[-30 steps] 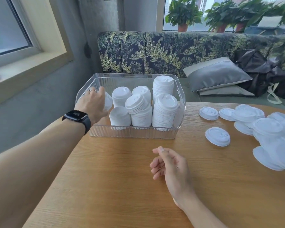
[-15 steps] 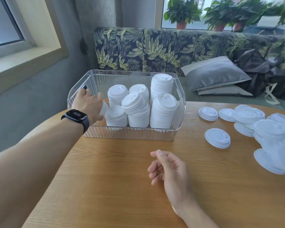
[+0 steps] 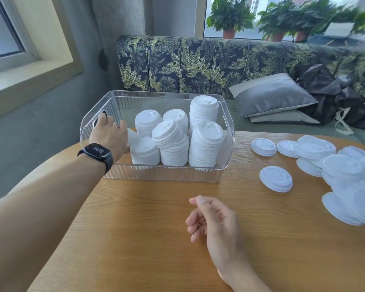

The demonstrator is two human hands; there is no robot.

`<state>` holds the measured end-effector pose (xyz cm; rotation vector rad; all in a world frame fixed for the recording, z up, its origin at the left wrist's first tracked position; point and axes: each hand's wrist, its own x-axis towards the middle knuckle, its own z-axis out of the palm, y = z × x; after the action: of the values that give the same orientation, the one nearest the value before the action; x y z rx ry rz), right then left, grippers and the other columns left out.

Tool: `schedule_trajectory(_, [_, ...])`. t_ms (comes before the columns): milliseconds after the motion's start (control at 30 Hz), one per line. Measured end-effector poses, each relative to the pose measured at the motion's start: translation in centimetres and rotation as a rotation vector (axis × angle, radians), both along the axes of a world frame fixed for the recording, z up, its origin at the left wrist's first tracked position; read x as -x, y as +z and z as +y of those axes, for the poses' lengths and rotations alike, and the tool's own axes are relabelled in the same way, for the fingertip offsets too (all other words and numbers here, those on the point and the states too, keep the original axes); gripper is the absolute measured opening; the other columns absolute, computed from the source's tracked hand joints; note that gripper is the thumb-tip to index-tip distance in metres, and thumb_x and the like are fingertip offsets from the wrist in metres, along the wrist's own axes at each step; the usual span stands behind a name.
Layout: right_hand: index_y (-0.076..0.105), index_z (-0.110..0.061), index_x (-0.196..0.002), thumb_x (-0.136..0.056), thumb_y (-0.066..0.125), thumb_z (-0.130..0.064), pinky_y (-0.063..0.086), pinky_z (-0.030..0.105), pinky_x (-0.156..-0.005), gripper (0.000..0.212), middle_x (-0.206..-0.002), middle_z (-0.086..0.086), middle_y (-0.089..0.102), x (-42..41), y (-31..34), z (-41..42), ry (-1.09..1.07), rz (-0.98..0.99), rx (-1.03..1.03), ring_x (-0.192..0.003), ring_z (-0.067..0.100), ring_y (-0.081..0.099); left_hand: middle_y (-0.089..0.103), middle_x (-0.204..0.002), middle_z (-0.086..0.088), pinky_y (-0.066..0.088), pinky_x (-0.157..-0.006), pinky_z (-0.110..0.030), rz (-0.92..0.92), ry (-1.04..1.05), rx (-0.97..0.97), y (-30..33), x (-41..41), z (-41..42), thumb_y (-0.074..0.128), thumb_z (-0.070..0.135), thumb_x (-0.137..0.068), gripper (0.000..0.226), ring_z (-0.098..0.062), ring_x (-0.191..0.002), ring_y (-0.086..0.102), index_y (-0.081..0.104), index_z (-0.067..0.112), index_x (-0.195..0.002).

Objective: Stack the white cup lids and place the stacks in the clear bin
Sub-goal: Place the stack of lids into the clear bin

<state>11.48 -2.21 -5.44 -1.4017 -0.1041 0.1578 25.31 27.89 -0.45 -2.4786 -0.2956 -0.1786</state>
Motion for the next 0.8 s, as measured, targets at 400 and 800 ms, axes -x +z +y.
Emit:
schedule_trajectory(400, [0.074, -0.007, -0.095, -0.103, 0.059, -0.025, 0.051, 0.032, -0.051, 0.024, -0.069, 0.012, 0.07, 0.2, 0.2, -0.1, -0.005, 0.012, 0.034, -0.061, 0.021, 0.062, 0.068, -0.12, 0.002, 0.017, -0.124, -0.042, 0.179, -0.073, 0.008, 1.8, 0.9, -0.1, 0.062, 0.044, -0.096, 0.028, -0.018, -0.129, 0.051, 0.062, 0.025, -0.116])
schedule_trajectory(800, [0.073, -0.006, -0.095, -0.102, 0.063, -0.018, 0.053, 0.033, -0.053, 0.017, -0.07, 0.009, 0.071, 0.5, 0.1, -0.6, -0.042, 0.02, 0.071, -0.062, 0.019, 0.063, 0.062, -0.076, -0.002, 0.046, -0.057, -0.04, -0.483, -0.204, 0.819, 4.4, 7.7, -6.8, 0.039, 0.024, -0.105, 0.029, -0.027, -0.071, 0.057, 0.057, 0.013, -0.085])
